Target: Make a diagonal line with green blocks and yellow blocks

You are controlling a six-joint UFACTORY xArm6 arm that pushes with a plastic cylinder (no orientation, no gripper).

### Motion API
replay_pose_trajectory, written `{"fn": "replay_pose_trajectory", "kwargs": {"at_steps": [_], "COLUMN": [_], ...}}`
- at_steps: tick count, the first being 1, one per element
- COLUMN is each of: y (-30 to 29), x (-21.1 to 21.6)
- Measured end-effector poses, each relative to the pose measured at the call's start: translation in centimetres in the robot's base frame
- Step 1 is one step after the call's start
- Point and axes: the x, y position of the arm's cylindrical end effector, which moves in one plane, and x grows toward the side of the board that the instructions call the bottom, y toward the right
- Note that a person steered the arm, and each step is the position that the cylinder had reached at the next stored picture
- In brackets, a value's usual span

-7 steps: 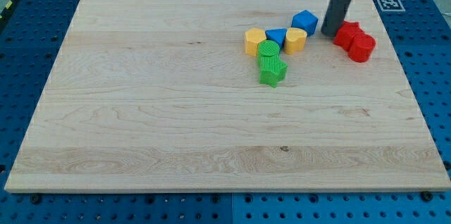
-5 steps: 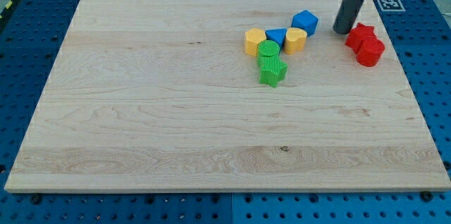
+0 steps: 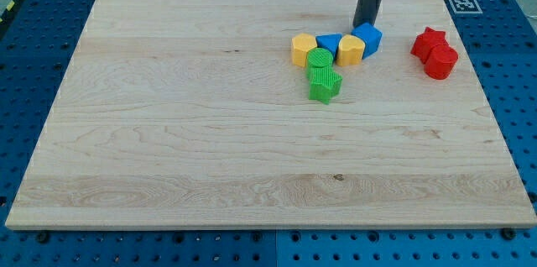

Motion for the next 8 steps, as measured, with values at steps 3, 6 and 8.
{"fn": "replay_pose_trajectory", "kwargs": {"at_steps": [3,6,8], "y": [-1.8,-4.1,-5.7], "x": [2.1,6.4,8.6]}}
